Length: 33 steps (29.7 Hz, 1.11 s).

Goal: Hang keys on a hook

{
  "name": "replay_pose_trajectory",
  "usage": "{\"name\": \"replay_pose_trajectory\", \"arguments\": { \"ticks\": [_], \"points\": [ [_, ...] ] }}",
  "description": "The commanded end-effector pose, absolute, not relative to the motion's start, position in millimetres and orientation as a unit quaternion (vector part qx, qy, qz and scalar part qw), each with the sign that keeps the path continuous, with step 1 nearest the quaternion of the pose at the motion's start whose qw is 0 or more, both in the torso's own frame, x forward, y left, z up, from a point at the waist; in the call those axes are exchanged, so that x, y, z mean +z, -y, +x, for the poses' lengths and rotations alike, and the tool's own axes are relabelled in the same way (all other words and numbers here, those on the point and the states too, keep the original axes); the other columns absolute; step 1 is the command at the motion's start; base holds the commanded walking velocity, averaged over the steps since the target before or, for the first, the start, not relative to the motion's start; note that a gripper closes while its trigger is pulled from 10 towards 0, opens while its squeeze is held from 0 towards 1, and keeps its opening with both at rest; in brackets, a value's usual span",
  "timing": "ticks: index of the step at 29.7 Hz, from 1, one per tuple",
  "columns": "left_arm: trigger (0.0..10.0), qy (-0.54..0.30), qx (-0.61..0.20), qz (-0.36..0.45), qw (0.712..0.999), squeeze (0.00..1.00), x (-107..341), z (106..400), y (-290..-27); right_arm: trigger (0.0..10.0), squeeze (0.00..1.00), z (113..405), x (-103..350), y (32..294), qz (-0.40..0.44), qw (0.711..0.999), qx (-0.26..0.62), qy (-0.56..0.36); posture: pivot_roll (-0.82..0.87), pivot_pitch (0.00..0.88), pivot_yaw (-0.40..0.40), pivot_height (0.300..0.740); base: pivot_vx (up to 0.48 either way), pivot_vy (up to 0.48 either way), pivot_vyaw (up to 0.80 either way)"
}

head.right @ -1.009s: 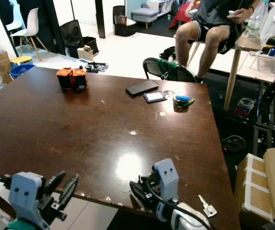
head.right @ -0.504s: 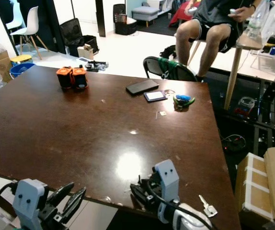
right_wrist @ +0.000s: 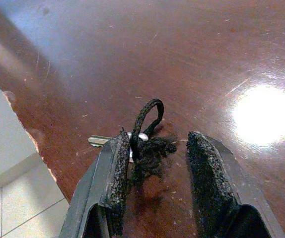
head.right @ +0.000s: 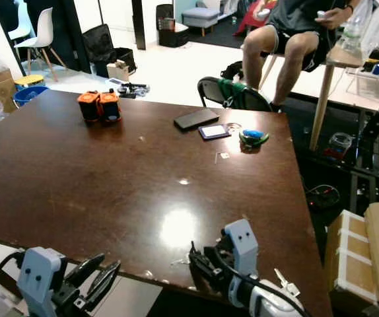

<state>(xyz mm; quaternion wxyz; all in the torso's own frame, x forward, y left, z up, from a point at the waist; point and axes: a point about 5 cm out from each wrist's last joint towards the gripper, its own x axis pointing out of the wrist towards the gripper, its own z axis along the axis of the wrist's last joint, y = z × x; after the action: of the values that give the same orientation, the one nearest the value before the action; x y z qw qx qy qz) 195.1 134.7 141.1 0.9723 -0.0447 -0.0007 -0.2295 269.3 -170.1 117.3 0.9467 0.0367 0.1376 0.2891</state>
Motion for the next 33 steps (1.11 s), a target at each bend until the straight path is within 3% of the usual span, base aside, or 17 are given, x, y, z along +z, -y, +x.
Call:
{"name": "replay_pose_trajectory", "arguments": {
  "ticks": [1, 32, 33],
  "points": [
    [10.0, -0.010, -0.234, -0.046, 0.971, 0.00, 139.3, 191.2, -134.7, 10.0, 0.00, 264.6, 107.2, 173.2, 0.042, 0.943, 0.286, -0.163, -0.12, 0.126, 0.108, 0.740, 0.000, 0.000, 0.00],
    [10.0, -0.017, -0.244, -0.047, 0.968, 0.00, 138.1, 192.7, -132.7, 9.9, 0.00, 269.6, 108.2, 157.0, 0.042, 0.940, 0.301, -0.156, -0.11, 0.114, 0.107, 0.740, 0.000, 0.000, 0.00],
    [10.0, -0.017, -0.245, -0.047, 0.968, 0.00, 138.0, 192.5, -132.4, 7.0, 0.00, 269.9, 107.7, 157.2, 0.041, 0.940, 0.300, -0.156, -0.11, 0.114, 0.107, 0.740, 0.000, 0.000, 0.00]
  ]
}}
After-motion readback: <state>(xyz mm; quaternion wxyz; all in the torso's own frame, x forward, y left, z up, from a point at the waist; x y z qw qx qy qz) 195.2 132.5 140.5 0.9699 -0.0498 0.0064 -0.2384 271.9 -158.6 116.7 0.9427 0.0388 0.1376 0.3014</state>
